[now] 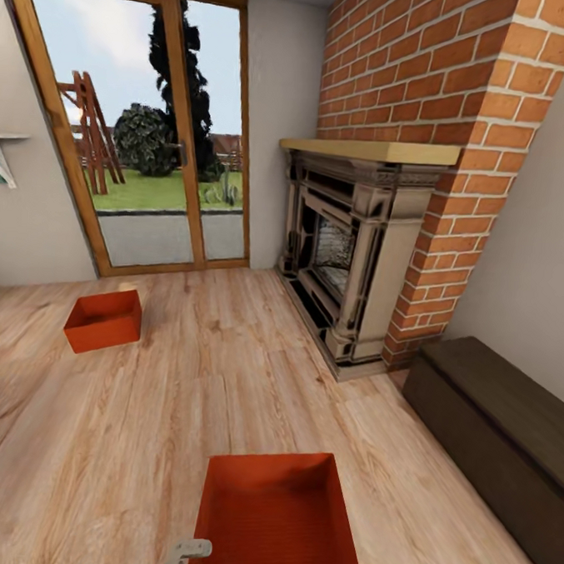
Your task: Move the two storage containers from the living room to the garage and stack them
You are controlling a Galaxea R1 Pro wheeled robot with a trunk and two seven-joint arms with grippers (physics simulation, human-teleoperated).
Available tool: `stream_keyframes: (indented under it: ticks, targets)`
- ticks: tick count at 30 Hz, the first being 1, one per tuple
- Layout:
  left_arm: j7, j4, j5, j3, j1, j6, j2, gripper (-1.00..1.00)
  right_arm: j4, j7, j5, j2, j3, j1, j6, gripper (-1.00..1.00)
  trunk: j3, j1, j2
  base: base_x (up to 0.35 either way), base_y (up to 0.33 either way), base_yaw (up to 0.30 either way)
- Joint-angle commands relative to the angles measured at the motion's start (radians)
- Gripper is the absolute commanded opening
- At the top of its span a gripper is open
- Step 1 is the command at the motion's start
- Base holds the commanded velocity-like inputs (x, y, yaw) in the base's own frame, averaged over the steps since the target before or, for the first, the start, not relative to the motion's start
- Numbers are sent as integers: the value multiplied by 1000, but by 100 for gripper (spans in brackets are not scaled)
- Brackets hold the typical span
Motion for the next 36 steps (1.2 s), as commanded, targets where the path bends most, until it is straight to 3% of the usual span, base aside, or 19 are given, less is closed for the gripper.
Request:
stream_keyframes:
  ticks: [1, 17, 36]
  targets:
    - [16, -4, -4, -9, -1, -18, 15, -100, 1, 1, -17, -1, 17, 1, 6, -100, -2, 0, 0, 0, 0, 250]
    - [17, -4, -3, -9, -1, -42, 14, -100, 1, 1, -16, -1, 19, 1, 2, -100, -14, 0, 0, 0, 0, 236]
    - [17, -4, -4, -9, -1, -43, 14, -100, 0, -1, -16, -1, 16, 2, 4, -100, -16, 0, 0, 0, 0, 21]
